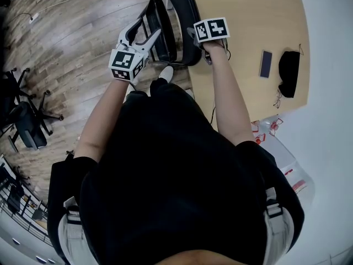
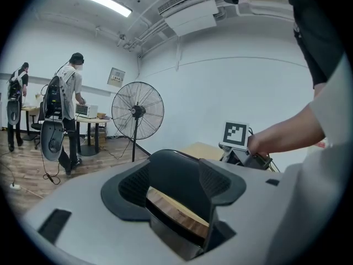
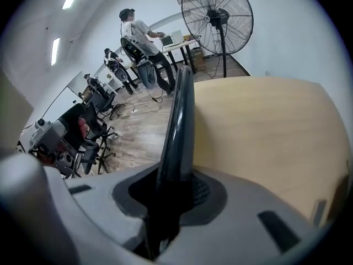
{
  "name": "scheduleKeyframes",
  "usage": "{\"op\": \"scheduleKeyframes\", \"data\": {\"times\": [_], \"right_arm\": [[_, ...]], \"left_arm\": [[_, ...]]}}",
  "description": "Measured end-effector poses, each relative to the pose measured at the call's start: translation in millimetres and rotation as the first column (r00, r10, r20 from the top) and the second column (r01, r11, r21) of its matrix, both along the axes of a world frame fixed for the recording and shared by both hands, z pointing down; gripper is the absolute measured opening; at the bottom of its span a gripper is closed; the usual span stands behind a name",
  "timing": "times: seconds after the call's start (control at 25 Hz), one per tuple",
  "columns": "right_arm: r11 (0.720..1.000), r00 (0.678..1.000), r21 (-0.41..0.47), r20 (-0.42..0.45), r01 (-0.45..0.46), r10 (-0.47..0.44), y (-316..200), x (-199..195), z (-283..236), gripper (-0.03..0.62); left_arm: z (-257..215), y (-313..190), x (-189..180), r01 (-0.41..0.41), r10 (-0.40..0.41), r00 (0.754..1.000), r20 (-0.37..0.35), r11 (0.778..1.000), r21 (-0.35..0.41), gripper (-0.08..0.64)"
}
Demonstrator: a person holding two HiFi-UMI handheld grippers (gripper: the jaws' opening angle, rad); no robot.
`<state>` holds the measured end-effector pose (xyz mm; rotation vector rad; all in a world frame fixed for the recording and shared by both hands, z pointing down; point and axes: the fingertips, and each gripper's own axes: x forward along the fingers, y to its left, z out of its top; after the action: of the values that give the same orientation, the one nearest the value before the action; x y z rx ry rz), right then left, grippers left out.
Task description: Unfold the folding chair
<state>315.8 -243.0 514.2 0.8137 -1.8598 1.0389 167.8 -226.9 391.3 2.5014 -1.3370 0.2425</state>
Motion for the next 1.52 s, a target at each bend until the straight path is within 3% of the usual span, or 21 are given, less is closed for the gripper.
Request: {"op": "scheduleKeyframes", "data": {"times": [0.48,0.84,1.52], "right_arm": [[0.999,0.998,-0.008,-0.044,-0.042,0.042,3.3,-2.9,-1.0,0.084],[1.000,0.998,0.016,-0.063,-0.023,0.024,15.7,-44.1,-12.3,0.084],[0.997,0.995,0.071,-0.099,0.002,0.005,46.6,-135.4,-34.0,0.086]], "left_arm": [[8.7,12.6,-38.7,0.016,-0.014,0.998,0.054,0.999,-0.030,0.270],[28.2,15.1,-81.3,0.064,-0.062,0.998,0.026,0.992,-0.112,0.270],[73.6,20.7,-131.5,0.041,-0.049,0.998,-0.028,0.967,-0.251,0.270]]}}
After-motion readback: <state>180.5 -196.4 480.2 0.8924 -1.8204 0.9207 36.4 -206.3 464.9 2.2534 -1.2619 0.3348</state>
